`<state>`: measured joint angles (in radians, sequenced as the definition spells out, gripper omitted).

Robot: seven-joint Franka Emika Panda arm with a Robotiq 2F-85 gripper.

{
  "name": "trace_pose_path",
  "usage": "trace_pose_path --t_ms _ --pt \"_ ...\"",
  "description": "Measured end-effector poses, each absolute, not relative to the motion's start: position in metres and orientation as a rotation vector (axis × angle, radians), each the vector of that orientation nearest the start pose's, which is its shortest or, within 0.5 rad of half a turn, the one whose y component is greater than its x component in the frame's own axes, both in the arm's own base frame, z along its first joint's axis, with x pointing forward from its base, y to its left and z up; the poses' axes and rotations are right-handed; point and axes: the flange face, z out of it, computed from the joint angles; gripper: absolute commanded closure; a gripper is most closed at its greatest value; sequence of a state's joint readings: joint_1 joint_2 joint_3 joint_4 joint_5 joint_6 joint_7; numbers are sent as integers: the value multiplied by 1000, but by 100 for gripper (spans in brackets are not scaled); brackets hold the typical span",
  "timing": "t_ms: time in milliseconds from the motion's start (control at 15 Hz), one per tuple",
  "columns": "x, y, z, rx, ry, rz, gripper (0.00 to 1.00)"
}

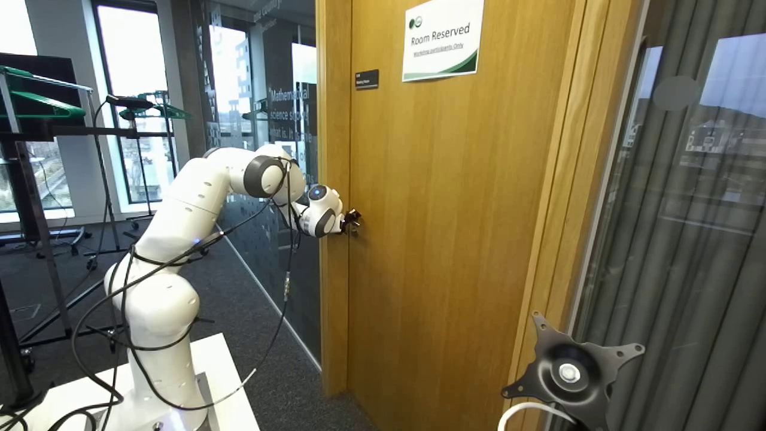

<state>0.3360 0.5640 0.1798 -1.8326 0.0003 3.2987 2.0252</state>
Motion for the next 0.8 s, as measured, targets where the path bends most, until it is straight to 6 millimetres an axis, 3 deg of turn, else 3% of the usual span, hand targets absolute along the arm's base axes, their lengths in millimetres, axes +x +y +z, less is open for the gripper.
trace_pose_path --t_ms 133,200,800 --pt "617 327 338 -1577 1589 -241 3" --pt "617 327 338 -1579 1588 -244 0" --pt "625 323 338 -1731 1519 -361 0"
